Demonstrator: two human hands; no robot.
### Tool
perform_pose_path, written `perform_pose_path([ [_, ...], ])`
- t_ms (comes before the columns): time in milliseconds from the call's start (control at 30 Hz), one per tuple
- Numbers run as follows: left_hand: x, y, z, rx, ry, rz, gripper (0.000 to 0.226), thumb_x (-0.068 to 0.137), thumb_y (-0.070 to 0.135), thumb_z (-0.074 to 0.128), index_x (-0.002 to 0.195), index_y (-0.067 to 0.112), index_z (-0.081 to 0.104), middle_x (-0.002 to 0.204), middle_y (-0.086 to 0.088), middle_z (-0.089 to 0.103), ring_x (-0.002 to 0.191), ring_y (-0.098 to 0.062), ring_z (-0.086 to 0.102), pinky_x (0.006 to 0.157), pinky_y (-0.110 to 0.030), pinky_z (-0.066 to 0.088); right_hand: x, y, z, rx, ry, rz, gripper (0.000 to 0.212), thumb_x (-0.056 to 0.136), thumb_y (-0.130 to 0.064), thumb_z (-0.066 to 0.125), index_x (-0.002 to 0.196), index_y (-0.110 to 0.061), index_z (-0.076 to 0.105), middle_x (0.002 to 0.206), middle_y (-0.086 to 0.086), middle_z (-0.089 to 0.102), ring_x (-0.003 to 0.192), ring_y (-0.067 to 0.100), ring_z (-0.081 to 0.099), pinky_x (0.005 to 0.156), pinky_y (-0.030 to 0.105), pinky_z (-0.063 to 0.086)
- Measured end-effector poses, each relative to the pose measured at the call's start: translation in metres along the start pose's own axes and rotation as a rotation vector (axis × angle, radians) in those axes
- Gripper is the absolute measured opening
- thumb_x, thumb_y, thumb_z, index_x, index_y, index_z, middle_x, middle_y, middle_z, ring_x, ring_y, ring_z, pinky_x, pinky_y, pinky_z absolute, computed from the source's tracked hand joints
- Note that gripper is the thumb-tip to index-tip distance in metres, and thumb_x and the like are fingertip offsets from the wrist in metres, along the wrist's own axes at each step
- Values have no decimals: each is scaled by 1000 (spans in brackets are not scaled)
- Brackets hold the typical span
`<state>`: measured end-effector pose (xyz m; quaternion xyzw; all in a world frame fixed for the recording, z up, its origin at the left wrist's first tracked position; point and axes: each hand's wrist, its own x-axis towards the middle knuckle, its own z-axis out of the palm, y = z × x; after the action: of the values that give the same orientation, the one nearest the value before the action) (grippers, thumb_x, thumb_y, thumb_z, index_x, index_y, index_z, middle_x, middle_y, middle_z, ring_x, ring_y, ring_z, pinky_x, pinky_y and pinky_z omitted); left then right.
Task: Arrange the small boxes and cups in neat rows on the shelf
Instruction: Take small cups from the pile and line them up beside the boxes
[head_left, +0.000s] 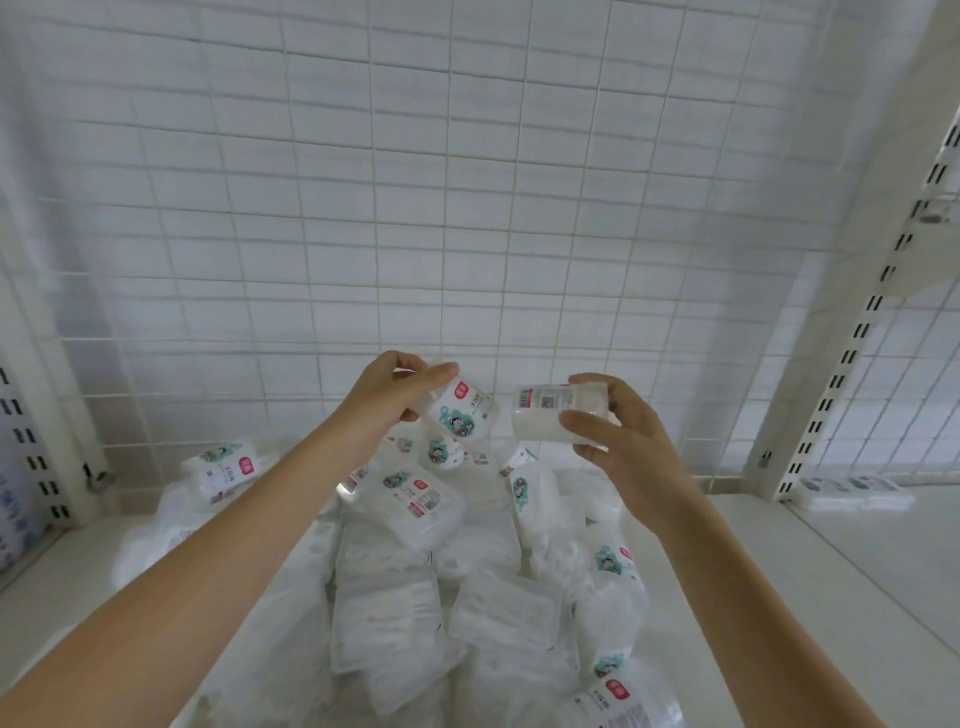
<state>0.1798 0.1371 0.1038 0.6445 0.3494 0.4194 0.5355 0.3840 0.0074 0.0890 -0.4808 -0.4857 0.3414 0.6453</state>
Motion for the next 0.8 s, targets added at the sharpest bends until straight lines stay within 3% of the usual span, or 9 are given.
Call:
perform_pose_path([
  [100, -4, 0, -2, -4, -10, 38, 52, 51, 51, 78, 89, 19, 62, 85, 0, 68, 74, -14, 58, 65, -26, 42, 0, -3, 7, -55, -6, -29, 74, 50, -17, 87, 113, -28, 50, 113, 10, 58, 101, 24, 62, 90, 39, 51],
  [167, -8, 1, -1, -71, -23, 78, 44, 56, 41, 81, 91, 20, 67, 90, 1, 69, 83, -16, 63, 71, -28, 47, 1, -4, 11, -14, -46, -77, 70, 51, -14, 83, 111, -29, 50, 118, 15, 55, 106, 27, 59, 90, 41, 51],
  [233, -13, 3, 1, -147, -12, 97, 32, 63, 35, 75, 91, 20, 68, 99, 2, 68, 92, -18, 63, 79, -31, 49, 2, -4, 15, 100, -101, -82, 58, 65, 4, 71, 112, -25, 53, 113, 12, 55, 99, 19, 62, 80, 30, 53],
  [300, -18, 8, 3, -186, 0, 88, 22, 74, 33, 66, 92, 20, 68, 98, 1, 69, 89, -17, 64, 77, -30, 50, 0, -5, 19, 208, -143, -46, 58, 74, 18, 54, 113, -24, 56, 108, 9, 56, 91, 12, 64, 75, 23, 53],
  [400, -27, 14, 9, -154, -31, 92, 29, 76, 42, 60, 93, 19, 63, 96, -2, 68, 84, -17, 66, 71, -31, 52, -3, 1, 25, 372, -201, 8, 62, 70, 9, 60, 121, -26, 54, 111, 8, 61, 100, 22, 64, 87, 38, 53],
  [533, -38, 13, 19, -109, -85, 51, 28, 83, 45, 55, 92, 18, 51, 79, 0, 61, 62, -6, 62, 53, -21, 48, -3, 5, 42, 531, -160, 137, 51, 74, -9, 62, 122, -22, 49, 107, 7, 61, 96, 27, 62, 78, 44, 53],
  [667, -46, 14, 17, -270, -148, -124, 15, 89, 32, 46, 94, 20, 54, 81, 0, 58, 73, -16, 58, 67, -28, 44, -3, 4, 57, 521, -58, 270, 30, 87, -23, 49, 114, -13, 57, 97, 10, 63, 88, 26, 61, 74, 41, 51],
  [733, -49, 11, 13, -285, -155, -109, 15, 88, 28, 49, 97, 16, 52, 88, -2, 56, 83, -18, 56, 72, -30, 44, -5, 5, 62, 412, -52, 247, 22, 87, -31, 54, 98, -14, 63, 85, 10, 66, 79, 23, 65, 81, 42, 51],
  [800, -51, 8, 7, -263, -156, -49, 12, 86, 27, 55, 91, 16, 51, 87, -1, 53, 85, -18, 54, 75, -32, 43, -9, 6, 63, 312, -62, 197, 31, 78, -33, 64, 101, -12, 64, 90, 11, 67, 86, 25, 67, 87, 43, 50],
])
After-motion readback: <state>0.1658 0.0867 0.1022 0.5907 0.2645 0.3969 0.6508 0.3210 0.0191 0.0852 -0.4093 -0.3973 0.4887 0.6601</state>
